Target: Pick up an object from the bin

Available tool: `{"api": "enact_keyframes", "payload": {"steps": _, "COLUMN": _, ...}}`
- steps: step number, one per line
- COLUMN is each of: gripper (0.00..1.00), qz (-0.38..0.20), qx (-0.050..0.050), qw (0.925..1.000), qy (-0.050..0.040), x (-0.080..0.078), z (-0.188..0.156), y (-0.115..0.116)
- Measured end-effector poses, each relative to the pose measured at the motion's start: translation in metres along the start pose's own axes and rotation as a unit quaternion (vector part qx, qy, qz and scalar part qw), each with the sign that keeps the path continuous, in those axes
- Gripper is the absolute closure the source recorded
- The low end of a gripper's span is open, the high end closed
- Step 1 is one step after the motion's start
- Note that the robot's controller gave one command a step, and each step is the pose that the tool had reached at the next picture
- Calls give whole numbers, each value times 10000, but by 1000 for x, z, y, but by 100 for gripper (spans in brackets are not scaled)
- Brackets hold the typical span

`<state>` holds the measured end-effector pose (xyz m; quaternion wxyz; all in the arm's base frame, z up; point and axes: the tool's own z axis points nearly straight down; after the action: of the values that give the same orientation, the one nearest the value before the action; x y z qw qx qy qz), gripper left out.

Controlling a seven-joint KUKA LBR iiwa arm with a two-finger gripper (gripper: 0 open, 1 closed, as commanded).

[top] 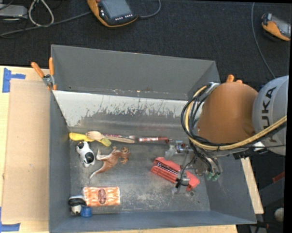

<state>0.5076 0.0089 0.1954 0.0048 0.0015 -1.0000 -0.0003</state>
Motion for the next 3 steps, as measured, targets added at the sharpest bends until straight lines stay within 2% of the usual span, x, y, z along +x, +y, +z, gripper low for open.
{"api": "enact_keyframes", "payload": {"steps": 1, "gripper": 0, "qz": 2, "qx": -1, "qw": 10000, "qy": -40, "x": -1, "z": -4, "y": 0}}
{"api": "enact_keyframes", "payload": {"steps": 2, "gripper": 0, "qz": 111, "qx": -4, "qw": 9999, "qy": -55, "x": -4, "z": 53, "y": -24}}
{"api": "enact_keyframes", "payload": {"steps": 3, "gripper": 0, "qz": -329, "qx": -4, "qw": 9994, "qy": -108, "x": -37, "z": 91, "y": -50}}
